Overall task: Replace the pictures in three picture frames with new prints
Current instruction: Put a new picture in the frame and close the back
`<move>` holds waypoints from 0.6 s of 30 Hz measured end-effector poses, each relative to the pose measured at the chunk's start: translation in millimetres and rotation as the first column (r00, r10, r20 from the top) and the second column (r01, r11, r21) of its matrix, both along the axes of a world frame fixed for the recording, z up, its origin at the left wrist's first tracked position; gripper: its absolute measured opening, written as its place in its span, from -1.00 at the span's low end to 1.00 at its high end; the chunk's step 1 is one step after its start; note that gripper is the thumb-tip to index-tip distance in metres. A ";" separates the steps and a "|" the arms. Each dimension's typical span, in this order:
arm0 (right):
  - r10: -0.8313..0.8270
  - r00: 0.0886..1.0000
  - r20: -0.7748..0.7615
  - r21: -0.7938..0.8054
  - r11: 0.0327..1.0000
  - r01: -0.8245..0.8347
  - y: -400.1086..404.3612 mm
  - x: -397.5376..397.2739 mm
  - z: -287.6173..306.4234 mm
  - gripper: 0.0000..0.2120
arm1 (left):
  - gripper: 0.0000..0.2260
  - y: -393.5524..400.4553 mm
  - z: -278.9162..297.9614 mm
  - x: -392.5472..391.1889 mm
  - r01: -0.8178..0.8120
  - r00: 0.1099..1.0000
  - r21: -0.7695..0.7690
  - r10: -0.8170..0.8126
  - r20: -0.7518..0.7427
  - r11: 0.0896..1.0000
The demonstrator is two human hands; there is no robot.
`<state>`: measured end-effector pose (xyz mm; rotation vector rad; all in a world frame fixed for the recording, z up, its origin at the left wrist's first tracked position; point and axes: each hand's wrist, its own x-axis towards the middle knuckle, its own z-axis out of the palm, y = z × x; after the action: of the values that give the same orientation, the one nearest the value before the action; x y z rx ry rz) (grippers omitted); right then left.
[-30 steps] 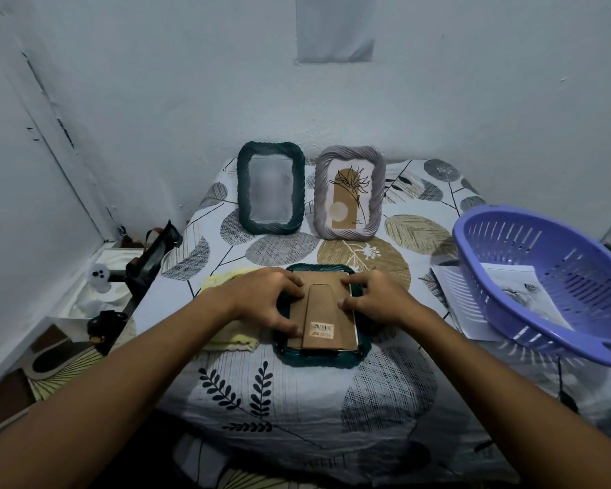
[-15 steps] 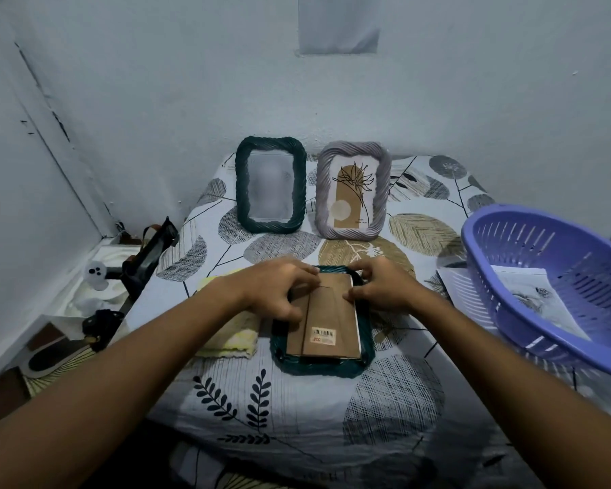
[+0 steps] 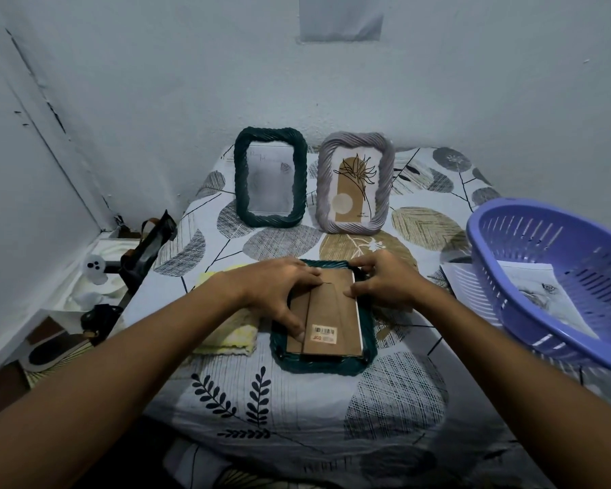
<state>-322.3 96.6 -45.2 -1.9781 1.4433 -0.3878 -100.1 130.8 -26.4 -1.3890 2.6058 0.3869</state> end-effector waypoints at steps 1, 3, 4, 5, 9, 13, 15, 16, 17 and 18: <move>0.003 1.000 -0.001 -0.005 1.000 -0.003 -0.1 -0.2 -0.1 -0.35 | -0.10 -0.1 0.2 -0.2 0.000 1.000 0.000 0.000 0.002 1.000; 0.009 1.000 0.000 -0.010 1.000 -0.009 -0.3 -0.5 -0.6 -0.35 | -0.11 -0.3 0.4 -0.7 0.000 1.000 -0.001 0.000 0.005 1.000; 0.010 1.000 0.003 -0.009 1.000 -0.010 -0.9 -0.4 -1.0 -0.35 | -0.12 -0.7 0.2 -0.8 -0.001 1.000 -0.001 0.001 0.003 1.000; 0.012 1.000 0.005 -0.008 1.000 -0.012 -1.2 -0.4 -1.2 -0.36 | -0.12 -1.0 0.3 -1.1 0.000 1.000 -0.001 0.000 0.002 1.000; 0.018 1.000 0.011 -0.009 1.000 -0.018 -2.6 0.3 -1.2 -0.38 | -0.13 -2.5 0.5 -3.1 0.002 1.000 -0.003 -0.002 0.015 1.000; 0.012 1.000 0.012 -0.004 1.000 -0.011 -2.8 0.4 -0.7 -0.39 | -0.14 -2.3 -1.4 -2.9 -0.009 1.000 -0.002 0.009 0.000 1.000; 0.003 1.000 0.019 0.005 1.000 -0.004 -2.8 0.0 -0.4 -0.39 | -0.14 -2.0 -1.6 -2.6 -0.014 1.000 -0.001 0.014 -0.012 1.000; 0.002 1.000 0.020 0.006 1.000 -0.002 -2.8 0.3 -0.1 -0.39 | -0.15 -1.8 -1.4 -2.4 -0.015 1.000 -0.003 0.015 -0.014 1.000; 0.003 1.000 0.021 0.005 1.000 -0.003 -2.7 0.3 0.1 -0.39 | -0.15 -1.7 -1.2 -2.4 -0.015 1.000 -0.005 0.015 -0.017 1.000; 0.003 1.000 0.022 0.005 1.000 -0.004 -2.4 0.4 0.5 -0.40 | -0.15 -1.3 -1.0 -2.3 -0.014 1.000 -0.007 0.013 -0.018 1.000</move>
<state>-321.9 94.1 -44.7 -1.9661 1.4255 -0.4032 -102.4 129.4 -27.4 -1.4125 2.6158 0.3950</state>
